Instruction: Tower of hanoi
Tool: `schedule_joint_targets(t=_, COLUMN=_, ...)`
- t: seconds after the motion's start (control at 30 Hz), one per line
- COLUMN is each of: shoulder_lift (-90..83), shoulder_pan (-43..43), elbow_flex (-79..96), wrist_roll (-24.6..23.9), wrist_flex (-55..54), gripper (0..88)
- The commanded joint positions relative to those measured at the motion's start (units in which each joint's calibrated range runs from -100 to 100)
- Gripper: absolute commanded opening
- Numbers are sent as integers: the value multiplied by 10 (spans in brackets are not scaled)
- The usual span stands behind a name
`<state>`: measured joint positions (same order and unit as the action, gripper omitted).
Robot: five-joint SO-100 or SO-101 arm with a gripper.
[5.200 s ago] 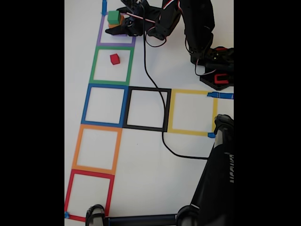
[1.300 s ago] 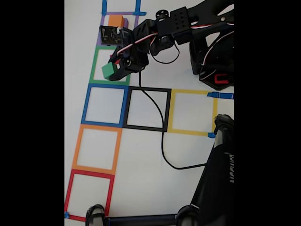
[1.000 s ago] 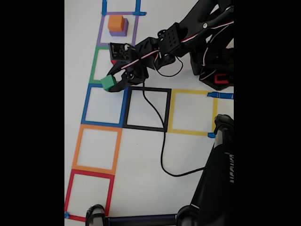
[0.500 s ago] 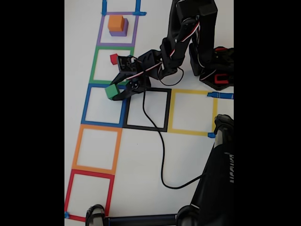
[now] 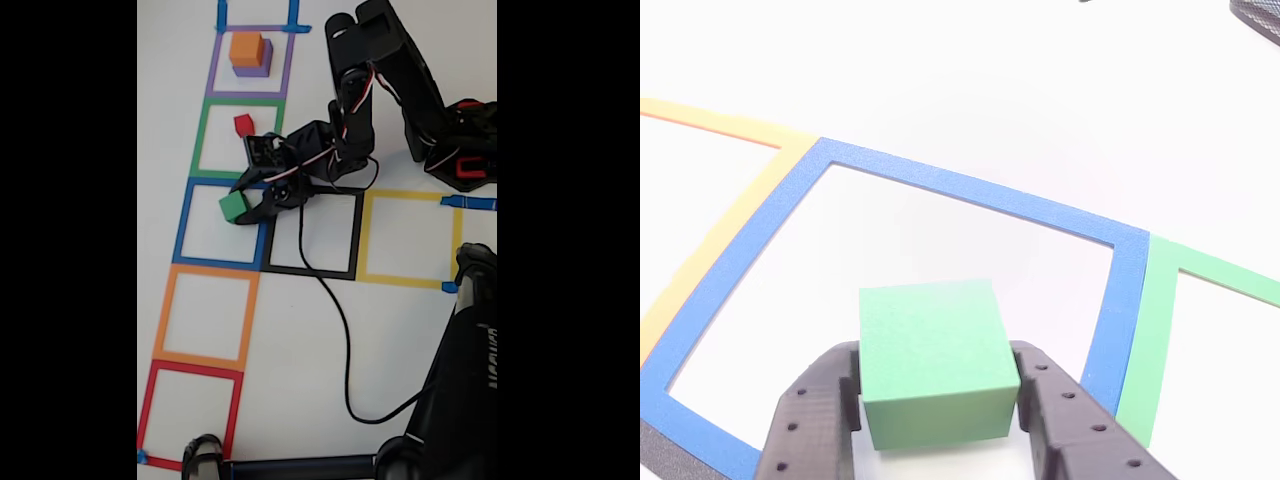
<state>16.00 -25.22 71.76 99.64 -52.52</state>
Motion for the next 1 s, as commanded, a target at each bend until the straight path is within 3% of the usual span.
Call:
schedule_joint_targets(t=0.0, shoulder_lift=11, shoulder_pan=-5, elbow_flex=-35, wrist_roll=4, wrist_flex=-12, gripper=50)
schedule_joint_targets(t=0.23, shoulder_lift=20, shoulder_pan=-9, elbow_flex=-29, wrist_roll=4, wrist_flex=-18, gripper=74)
schedule_joint_targets(t=0.47, shoulder_lift=20, shoulder_pan=-6, elbow_flex=-21, wrist_roll=4, wrist_flex=-20, gripper=191)
schedule_joint_targets(t=0.77, shoulder_lift=-4, shoulder_pan=3, elbow_flex=-8, wrist_roll=4, wrist_flex=-25, gripper=223)
schedule_joint_targets(t=0.97, shoulder_lift=-114, shoulder_pan=17, elbow_flex=44, wrist_roll=4, wrist_flex=14, gripper=230)
